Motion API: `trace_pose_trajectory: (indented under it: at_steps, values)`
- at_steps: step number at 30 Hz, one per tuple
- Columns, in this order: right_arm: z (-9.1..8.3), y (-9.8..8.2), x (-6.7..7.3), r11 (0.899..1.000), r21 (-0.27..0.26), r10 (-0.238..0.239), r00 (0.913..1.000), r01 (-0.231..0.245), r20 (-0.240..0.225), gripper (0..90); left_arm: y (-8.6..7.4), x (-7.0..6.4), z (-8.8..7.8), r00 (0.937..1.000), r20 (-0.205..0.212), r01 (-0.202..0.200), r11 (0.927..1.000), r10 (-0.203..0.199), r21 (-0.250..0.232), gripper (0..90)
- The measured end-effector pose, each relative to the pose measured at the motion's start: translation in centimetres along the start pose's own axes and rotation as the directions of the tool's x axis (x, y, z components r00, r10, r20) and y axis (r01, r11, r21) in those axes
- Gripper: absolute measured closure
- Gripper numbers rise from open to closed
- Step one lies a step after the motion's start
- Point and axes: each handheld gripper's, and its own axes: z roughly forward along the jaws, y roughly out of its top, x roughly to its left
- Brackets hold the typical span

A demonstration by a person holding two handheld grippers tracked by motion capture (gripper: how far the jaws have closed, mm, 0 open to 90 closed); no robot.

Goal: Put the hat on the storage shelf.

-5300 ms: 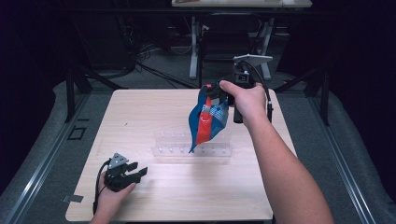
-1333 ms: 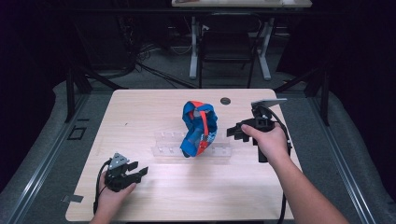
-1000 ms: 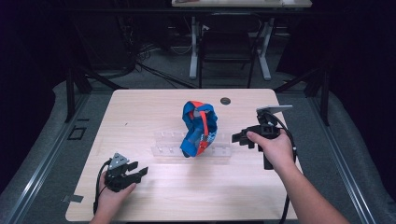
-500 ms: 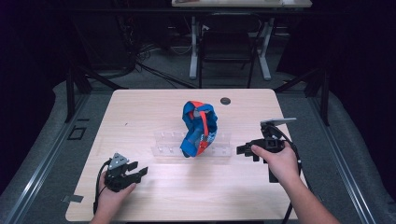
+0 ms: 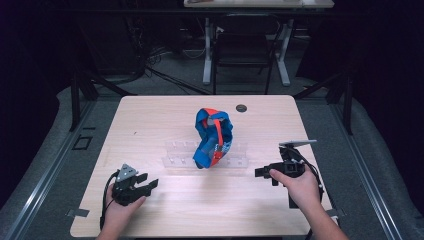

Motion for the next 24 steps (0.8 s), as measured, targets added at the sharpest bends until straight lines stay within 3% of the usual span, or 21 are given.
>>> trace_pose_trajectory:
  at_steps: [14,18,24]
  values:
    - [1.2,-2.3,-1.7,0.999,-0.037,0.001,0.9999,-0.002,-0.014,54.2,0.0,0.0,0.0,1.0000,-0.003,0.005,1.0000,-0.005,0.000,47.9]
    - [1.5,-2.9,-1.9,0.997,-0.069,-0.022,0.9997,0.023,0.008,53.8,0.0,0.0,0.0,1.0000,-0.002,0.005,1.0000,-0.005,0.005,47.7]
    - [1.2,-3.9,-2.5,0.992,-0.124,-0.003,0.9990,-0.003,-0.044,53.1,0.0,0.1,0.0,1.0000,-0.007,0.006,1.0000,-0.006,0.004,47.2]
